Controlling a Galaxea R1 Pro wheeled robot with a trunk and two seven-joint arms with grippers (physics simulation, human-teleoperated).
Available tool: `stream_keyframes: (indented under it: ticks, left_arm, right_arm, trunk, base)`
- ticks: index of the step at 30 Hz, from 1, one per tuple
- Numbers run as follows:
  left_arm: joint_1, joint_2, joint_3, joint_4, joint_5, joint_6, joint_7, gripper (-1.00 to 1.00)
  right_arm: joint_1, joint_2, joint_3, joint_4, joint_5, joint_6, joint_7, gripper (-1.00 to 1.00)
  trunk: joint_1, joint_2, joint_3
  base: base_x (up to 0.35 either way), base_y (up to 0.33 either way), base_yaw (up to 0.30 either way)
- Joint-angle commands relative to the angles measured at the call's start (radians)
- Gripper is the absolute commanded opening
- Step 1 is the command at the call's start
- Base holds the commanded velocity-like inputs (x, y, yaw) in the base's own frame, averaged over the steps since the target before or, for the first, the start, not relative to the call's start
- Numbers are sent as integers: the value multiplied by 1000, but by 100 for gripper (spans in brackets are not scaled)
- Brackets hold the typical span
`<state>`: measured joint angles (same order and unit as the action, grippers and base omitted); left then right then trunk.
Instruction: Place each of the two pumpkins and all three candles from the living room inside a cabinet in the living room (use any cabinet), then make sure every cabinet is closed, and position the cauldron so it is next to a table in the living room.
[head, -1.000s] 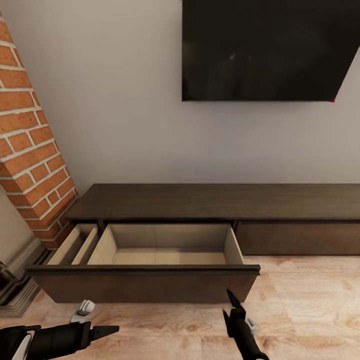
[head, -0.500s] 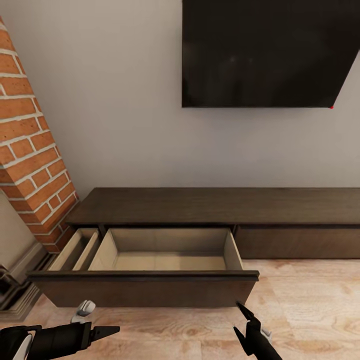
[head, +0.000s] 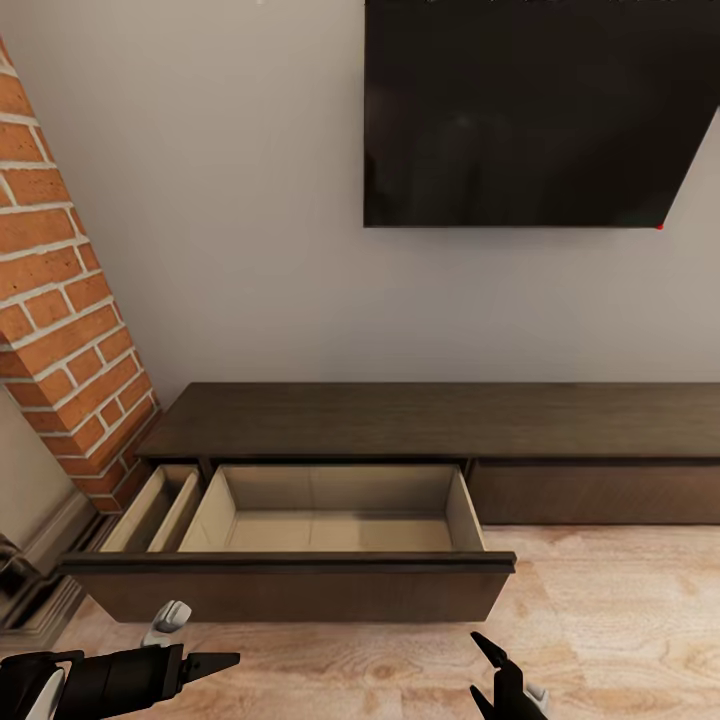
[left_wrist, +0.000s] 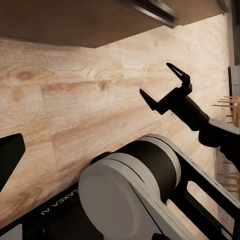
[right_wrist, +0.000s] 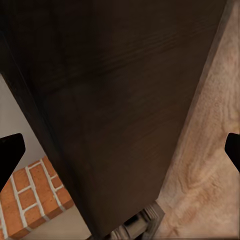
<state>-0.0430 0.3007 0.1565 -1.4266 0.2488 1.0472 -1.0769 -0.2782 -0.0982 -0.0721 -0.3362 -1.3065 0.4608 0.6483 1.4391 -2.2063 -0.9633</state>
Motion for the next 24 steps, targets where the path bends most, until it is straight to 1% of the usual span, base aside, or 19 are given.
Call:
stream_keyframes:
  ticks: [1, 13, 21, 24]
  left_arm:
    - [0, 0, 0, 0, 0, 0, 0, 100]
    - [0, 0, -1, 0, 0, 0, 0, 100]
    - [0, 0, -2, 0, 0, 0, 0, 100]
    - [0, 0, -2, 0, 0, 0, 0, 100]
  right_arm:
    - [0, 0, 1, 1, 1, 1, -1, 100]
    - [1, -1, 4, -1, 3, 5, -2, 100]
    - [1, 1, -2, 0, 0, 3, 1, 100]
    - [1, 6, -8, -1, -6, 0, 0, 100]
  trunk:
    - [-4, 7, 3]
    - [-50, 91, 41]
    - [-81, 147, 66]
    - [-92, 168, 75]
  base:
    - [0, 0, 0]
    - [0, 0, 0]
    - [0, 0, 0]
    - [0, 0, 0]
